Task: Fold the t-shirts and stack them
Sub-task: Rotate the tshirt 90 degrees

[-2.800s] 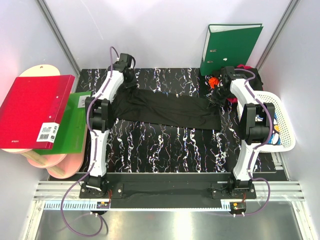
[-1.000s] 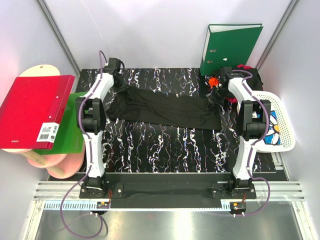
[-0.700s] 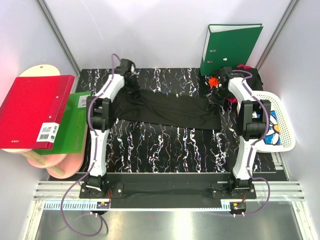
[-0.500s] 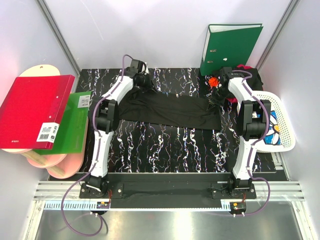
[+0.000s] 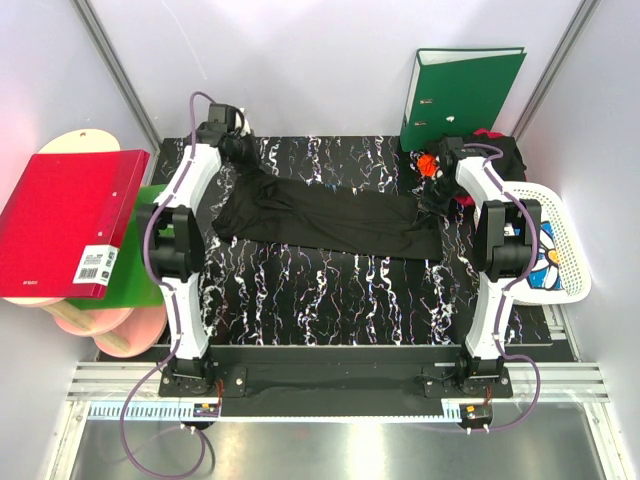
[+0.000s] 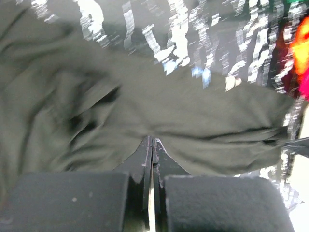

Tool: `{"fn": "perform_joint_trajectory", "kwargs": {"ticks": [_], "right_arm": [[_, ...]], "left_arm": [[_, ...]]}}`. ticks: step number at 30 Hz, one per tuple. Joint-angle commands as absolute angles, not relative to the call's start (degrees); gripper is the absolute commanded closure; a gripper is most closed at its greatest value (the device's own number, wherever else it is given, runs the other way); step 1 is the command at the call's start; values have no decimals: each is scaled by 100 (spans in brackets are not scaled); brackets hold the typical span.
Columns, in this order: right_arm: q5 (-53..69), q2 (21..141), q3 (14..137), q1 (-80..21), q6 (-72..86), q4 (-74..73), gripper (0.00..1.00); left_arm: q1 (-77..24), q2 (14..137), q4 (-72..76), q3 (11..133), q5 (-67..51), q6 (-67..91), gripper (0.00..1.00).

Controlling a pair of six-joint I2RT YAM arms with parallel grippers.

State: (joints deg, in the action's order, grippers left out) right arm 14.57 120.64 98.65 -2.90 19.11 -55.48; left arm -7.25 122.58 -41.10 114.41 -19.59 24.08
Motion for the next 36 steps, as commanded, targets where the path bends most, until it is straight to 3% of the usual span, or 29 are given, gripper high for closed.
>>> {"fn": "perform_joint_trajectory", "kwargs": {"ticks": [1, 12, 28, 36], "right_arm": [[1529, 11856, 9984, -334, 1819, -5555, 94], [1494, 11865, 9993, -325, 1846, -5528, 94], [1477, 11909, 9975, -325, 1925, -5555, 94], [1459, 11927, 10002, -325, 2012, -5607, 94]], "left_arm": [[-765, 11988, -4500, 10646, -1696, 2013, 100], [-773, 12462, -4526, 10265, -1767, 2013, 100], [-738, 13903, -4544, 12005, -1915, 2504, 100], [-756, 13826, -4439, 12296, -2241, 2584, 100]]}}
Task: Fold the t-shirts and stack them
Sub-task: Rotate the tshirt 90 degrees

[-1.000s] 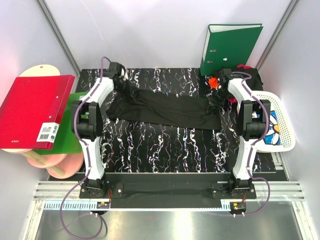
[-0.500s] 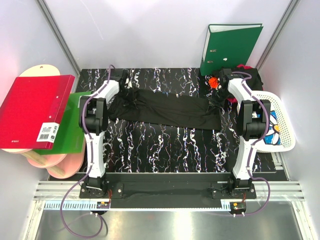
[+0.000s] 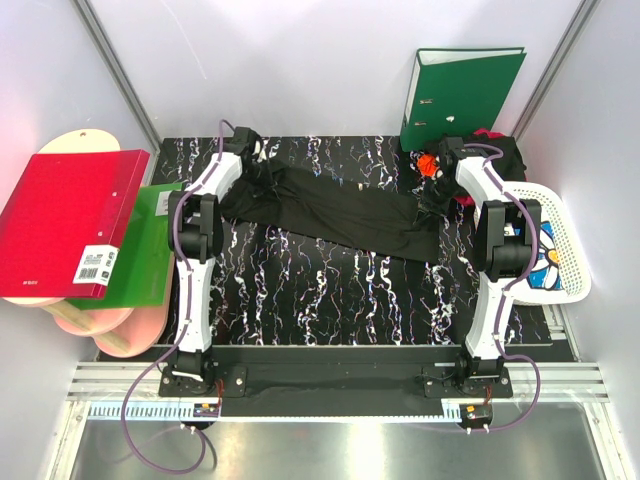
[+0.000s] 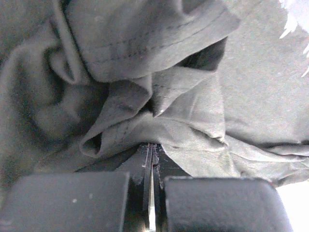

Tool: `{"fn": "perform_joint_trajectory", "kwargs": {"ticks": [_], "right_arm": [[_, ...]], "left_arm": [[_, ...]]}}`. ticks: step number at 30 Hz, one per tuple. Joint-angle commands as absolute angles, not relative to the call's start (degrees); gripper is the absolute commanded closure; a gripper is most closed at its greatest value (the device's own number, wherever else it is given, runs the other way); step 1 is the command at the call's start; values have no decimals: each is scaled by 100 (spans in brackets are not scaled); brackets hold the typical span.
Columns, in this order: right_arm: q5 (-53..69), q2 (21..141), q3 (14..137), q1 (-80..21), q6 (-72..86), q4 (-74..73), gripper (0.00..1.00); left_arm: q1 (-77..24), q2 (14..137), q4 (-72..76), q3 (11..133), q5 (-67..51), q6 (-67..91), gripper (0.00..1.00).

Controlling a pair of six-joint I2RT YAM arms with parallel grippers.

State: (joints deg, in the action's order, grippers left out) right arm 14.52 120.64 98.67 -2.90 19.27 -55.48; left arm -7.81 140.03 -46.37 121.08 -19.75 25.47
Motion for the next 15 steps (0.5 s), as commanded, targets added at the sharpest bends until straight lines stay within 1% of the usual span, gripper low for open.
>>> {"fn": "perform_joint_trajectory", "kwargs": {"ticks": [1, 6, 12, 15], "right_arm": [[1468, 11935, 10011, -325, 2030, -5607, 94], [1538, 12032, 10055, -325, 2074, -5625, 94], [1336, 12111, 10063, -343, 2101, -5748, 97], [1213, 12094, 10151, -378, 2083, -5652, 98]], "left_arm": [[-747, 13738, -4430, 12244, -2198, 2567, 100], [-721, 13614, -4482, 11848, -2022, 2444, 100], [-694, 13553, -4614, 11742, -1802, 2233, 100], [-703, 13272, -4562, 11707, -1811, 2171, 100]]}}
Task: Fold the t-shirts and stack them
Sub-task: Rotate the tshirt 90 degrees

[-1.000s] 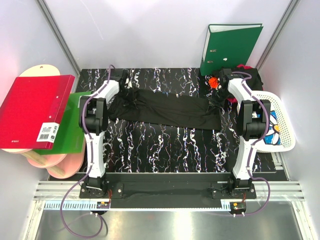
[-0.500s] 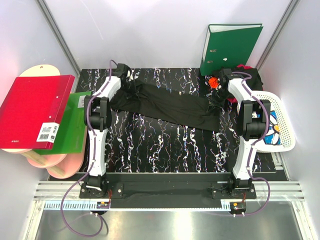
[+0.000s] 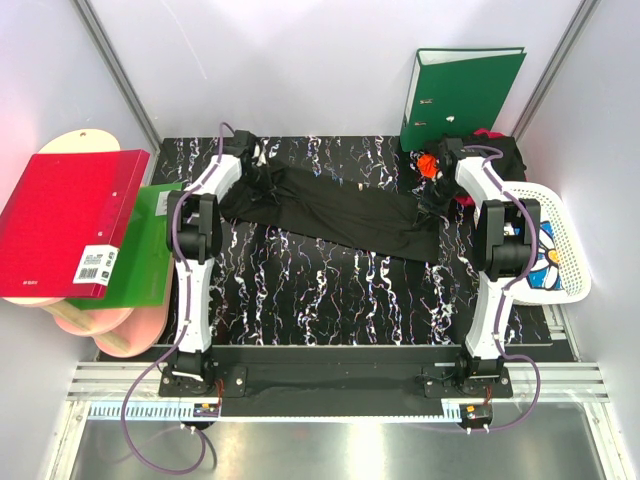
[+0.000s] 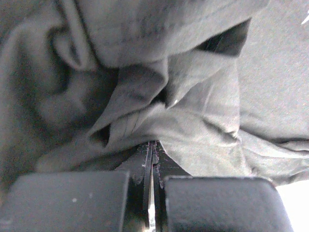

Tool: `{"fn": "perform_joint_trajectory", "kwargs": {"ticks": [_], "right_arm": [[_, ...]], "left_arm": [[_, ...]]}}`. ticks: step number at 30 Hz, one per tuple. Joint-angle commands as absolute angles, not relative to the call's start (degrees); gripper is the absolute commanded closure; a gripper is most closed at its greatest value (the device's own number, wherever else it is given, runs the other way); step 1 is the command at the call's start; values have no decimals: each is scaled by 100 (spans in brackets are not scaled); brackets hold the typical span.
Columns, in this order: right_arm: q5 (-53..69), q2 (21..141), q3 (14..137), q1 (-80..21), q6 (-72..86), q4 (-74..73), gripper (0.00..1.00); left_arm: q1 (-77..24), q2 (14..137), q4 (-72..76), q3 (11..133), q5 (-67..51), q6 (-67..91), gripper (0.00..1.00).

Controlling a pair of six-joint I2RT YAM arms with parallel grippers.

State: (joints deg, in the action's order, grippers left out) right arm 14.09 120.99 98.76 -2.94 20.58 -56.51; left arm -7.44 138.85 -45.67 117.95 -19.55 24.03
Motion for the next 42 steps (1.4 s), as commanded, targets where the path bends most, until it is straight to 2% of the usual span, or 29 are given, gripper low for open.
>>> {"fn": "perform_joint_trajectory", "kwargs": {"ticks": [1, 7, 12, 19, 22, 26, 35, 42], "right_arm": [[1187, 12085, 10177, -404, 2074, -5582, 98], [941, 12462, 10432, -623, 1943, -5248, 100], [177, 12981, 11134, -1089, 1653, -5203, 100], [-728, 13972, 12663, -1318, 1609, -5921, 100], [-1482, 14429, 13428, -1327, 1538, -6588, 100], [-1916, 14879, 14219, -1318, 1442, -7285, 100], [-1495, 14880, 13361, -1327, 1442, -7646, 100], [-907, 14143, 12165, -1388, 1485, -7646, 100]], "left_arm": [[-694, 13097, -4553, 11698, -1784, 2162, 100], [-729, 12393, -4483, 11426, -1950, 2101, 100], [-1010, 12155, -4474, 11110, -2127, 2039, 100], [-1625, 12761, -4482, 11039, -2171, 1758, 100], [-1722, 13226, -4570, 11328, -2249, 1766, 100], [-1731, 13772, -4825, 11987, -2180, 1863, 100], [-1714, 14063, -5625, 12103, -1495, 1749, 100], [-1547, 13764, -5915, 12014, -783, 1942, 100]]}}
